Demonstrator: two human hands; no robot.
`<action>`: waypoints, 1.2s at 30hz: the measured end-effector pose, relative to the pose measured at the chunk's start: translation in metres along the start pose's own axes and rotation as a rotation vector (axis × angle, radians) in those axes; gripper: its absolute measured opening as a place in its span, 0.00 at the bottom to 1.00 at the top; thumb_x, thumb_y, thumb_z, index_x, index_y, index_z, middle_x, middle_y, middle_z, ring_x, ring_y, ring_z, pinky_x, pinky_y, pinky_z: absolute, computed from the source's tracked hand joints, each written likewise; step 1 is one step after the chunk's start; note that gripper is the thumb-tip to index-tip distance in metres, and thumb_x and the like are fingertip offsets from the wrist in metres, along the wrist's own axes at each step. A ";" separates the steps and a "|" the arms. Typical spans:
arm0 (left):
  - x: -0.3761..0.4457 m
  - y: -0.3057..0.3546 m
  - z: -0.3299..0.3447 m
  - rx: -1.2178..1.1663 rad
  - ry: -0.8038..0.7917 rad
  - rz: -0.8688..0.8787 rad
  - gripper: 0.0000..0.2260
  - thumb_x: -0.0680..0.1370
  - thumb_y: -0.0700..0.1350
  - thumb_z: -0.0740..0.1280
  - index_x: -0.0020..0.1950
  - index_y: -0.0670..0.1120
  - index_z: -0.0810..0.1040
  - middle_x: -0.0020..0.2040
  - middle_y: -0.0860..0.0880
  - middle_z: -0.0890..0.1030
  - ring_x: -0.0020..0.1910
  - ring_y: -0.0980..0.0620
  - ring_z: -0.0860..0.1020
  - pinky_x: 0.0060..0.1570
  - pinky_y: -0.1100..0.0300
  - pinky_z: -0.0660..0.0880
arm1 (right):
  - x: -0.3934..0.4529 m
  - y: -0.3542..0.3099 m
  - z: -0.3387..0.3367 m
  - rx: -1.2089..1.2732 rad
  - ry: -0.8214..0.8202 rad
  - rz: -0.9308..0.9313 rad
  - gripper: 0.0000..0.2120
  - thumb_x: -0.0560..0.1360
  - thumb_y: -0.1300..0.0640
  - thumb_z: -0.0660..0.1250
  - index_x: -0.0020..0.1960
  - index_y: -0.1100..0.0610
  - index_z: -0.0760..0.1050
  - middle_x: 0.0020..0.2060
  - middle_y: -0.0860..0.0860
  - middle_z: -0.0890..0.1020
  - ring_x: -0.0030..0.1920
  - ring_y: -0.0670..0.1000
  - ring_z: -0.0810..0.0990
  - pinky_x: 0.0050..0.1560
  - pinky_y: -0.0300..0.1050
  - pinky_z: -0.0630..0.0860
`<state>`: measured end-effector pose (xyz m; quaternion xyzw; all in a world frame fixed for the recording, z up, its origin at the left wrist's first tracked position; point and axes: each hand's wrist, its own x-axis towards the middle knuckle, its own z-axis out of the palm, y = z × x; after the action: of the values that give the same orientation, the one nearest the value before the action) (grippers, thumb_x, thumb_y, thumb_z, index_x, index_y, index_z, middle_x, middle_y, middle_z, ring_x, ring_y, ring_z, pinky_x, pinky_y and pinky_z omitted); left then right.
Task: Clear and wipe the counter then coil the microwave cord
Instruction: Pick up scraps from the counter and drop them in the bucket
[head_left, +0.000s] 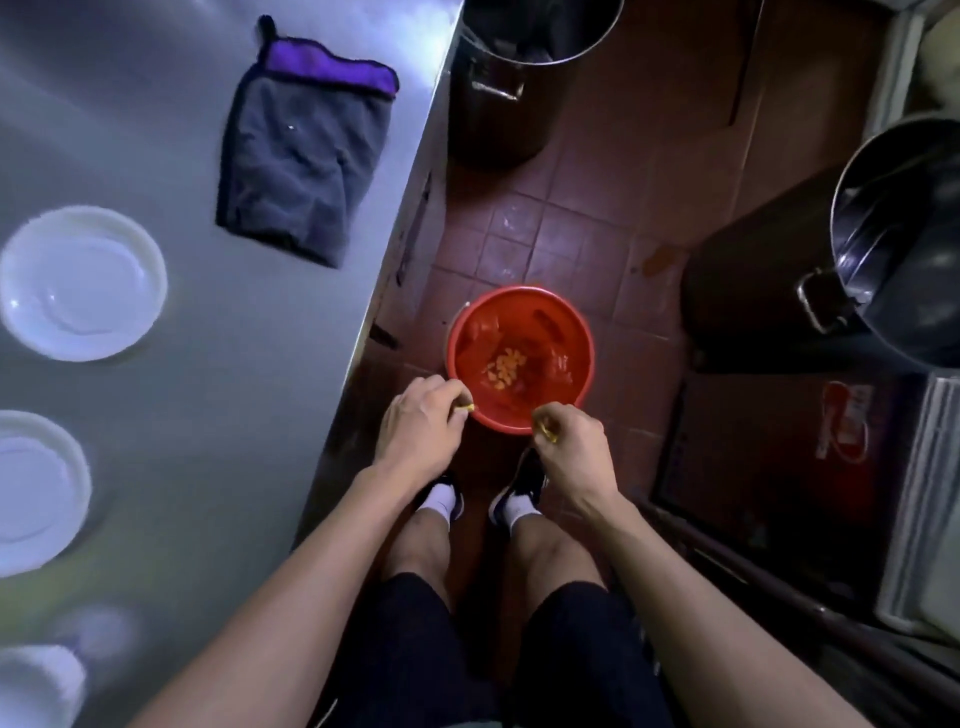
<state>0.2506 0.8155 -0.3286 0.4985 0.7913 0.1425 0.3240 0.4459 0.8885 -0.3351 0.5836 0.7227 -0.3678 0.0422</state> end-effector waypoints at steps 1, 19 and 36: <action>0.010 -0.001 0.009 -0.005 -0.012 0.006 0.04 0.76 0.45 0.70 0.49 0.54 0.78 0.44 0.54 0.77 0.48 0.49 0.75 0.47 0.52 0.75 | 0.008 0.008 0.007 0.012 0.000 0.027 0.11 0.72 0.62 0.67 0.52 0.53 0.82 0.46 0.49 0.83 0.48 0.51 0.80 0.47 0.43 0.75; 0.174 -0.078 0.247 0.023 -0.153 -0.084 0.04 0.78 0.47 0.67 0.50 0.55 0.78 0.47 0.57 0.77 0.52 0.52 0.76 0.48 0.56 0.72 | 0.191 0.156 0.147 0.122 -0.119 0.080 0.12 0.74 0.63 0.67 0.55 0.54 0.81 0.48 0.49 0.84 0.50 0.51 0.81 0.54 0.51 0.78; 0.204 -0.103 0.309 0.044 -0.099 -0.100 0.09 0.78 0.48 0.65 0.58 0.55 0.77 0.55 0.54 0.80 0.57 0.49 0.77 0.52 0.52 0.74 | 0.227 0.180 0.188 0.154 -0.051 0.094 0.16 0.77 0.58 0.66 0.65 0.53 0.78 0.60 0.50 0.82 0.61 0.52 0.80 0.63 0.51 0.76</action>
<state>0.3210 0.9175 -0.6923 0.4719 0.8011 0.0838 0.3585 0.4623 0.9725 -0.6697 0.6089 0.6628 -0.4346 0.0326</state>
